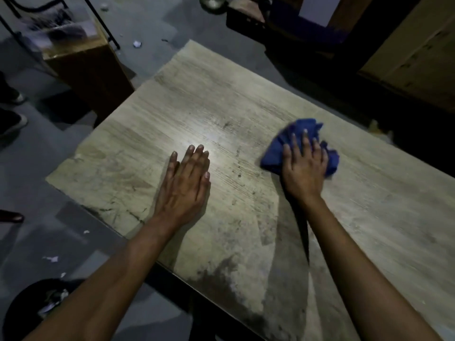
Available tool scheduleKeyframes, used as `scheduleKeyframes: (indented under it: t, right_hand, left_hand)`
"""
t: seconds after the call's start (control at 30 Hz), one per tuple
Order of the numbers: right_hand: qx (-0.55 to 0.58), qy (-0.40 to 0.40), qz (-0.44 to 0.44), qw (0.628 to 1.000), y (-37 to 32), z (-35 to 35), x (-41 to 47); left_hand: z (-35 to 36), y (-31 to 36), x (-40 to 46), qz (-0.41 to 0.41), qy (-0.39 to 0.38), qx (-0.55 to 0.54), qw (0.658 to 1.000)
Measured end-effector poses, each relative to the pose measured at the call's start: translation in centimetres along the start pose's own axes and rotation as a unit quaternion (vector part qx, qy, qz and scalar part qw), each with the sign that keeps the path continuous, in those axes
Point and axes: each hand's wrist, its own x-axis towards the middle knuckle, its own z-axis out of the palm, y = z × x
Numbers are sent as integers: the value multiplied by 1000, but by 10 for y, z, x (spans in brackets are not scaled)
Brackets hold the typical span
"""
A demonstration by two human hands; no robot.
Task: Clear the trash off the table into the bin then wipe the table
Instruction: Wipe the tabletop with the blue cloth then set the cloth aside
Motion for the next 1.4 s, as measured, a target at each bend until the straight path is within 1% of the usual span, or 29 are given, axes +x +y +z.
scheduleKeyframes:
  t: [0.07,0.13,0.17,0.23,0.3,0.4,0.47,0.5,0.53,0.57,0.63,0.67,0.73,0.77,0.8,0.83,0.87,0.9,0.97,1.03,1.1,1.17,1.2,1.23,1.27,1.3,1.33,1.37,1.4]
  right_hand:
    - [-58,-20,-25,998,-45,20,24]
    - [-64,-78,-73,992,-102,38,13]
    - [-49,-93,-114,988,-131,45,-6]
    - [-28,-100,-213,972,-176,54,-60]
    - [-22,-129,-319,939,-203,63,-132]
    - [-31,-126,-435,891,-190,62,-211]
    - [-35,-154,-474,866,-156,47,-235]
    - [-10,-158,-473,867,-139,36,-238]
    - [27,-144,-452,880,-121,25,-235]
    - [72,-119,-404,904,-102,12,-225]
    - [152,-74,-249,954,-66,-19,-178]
    - [161,-33,-167,972,-47,-34,-146]
    - [125,50,-3,991,-12,-50,-73]
    - [103,65,74,990,1,-46,-37]
    - [76,57,126,987,9,-35,-6]
    - [38,46,148,987,11,-21,23]
    - [-1,35,133,990,5,-6,48]
    - [-32,22,96,995,-8,8,71]
    - [-53,-13,38,998,-51,33,110]
    - [-58,-51,-5,997,-115,53,133]
    - [-61,-92,-57,992,-187,73,131]
    - [-57,-112,-142,982,-255,89,93]
    - [-55,-120,-194,972,-285,99,62]
    - [-45,-126,-243,961,-307,106,27]
    - [-37,-145,-281,948,-323,109,-11]
    - [-28,-177,-311,933,-331,109,-49]
    - [-25,-203,-343,917,-333,109,-84]
    - [-28,-215,-391,894,-328,109,-117]
    - [-36,-221,-442,869,-318,104,-149]
  left_hand:
    - [-5,-13,3,3,5,3,1000]
    - [-11,-29,3,-7,0,5,1000]
    - [-14,-37,3,-19,-3,1,1000]
    - [-23,-52,7,-44,-6,-15,999]
    - [-33,-63,11,-56,-10,-24,998]
    - [-42,-78,18,-53,3,-33,998]
    - [-43,-90,21,-61,8,-30,998]
    - [-41,-97,22,-65,6,-27,997]
    - [-39,-103,22,-66,4,-25,997]
    - [-36,-107,21,-65,3,-21,998]
    - [-31,-111,17,-59,3,-14,998]
    - [-28,-113,16,-57,-1,-13,998]
    - [-25,-112,15,-59,-12,-13,998]
    - [-25,-111,16,-64,-14,-17,998]
    - [-25,-111,17,-68,-14,-27,997]
    - [-26,-112,17,-73,-13,-36,997]
    - [-28,-114,18,-76,-9,-45,996]
    - [-30,-117,19,-79,-10,-53,995]
    - [-32,-117,20,-87,-16,-61,994]
    - [-36,-120,15,-100,-20,-62,993]
    - [-46,-132,15,-100,-21,-73,992]
    - [-51,-146,12,-99,-13,-63,993]
    - [-48,-141,18,-118,-19,-60,991]
    - [-45,-135,27,-148,-26,-41,988]
    - [-42,-124,33,-201,-31,7,979]
    - [-39,-118,35,-258,-20,40,965]
    - [-44,-124,34,-273,-3,32,961]
    - [-54,-141,33,-241,8,-10,970]
    - [-67,-160,32,-188,12,-52,981]
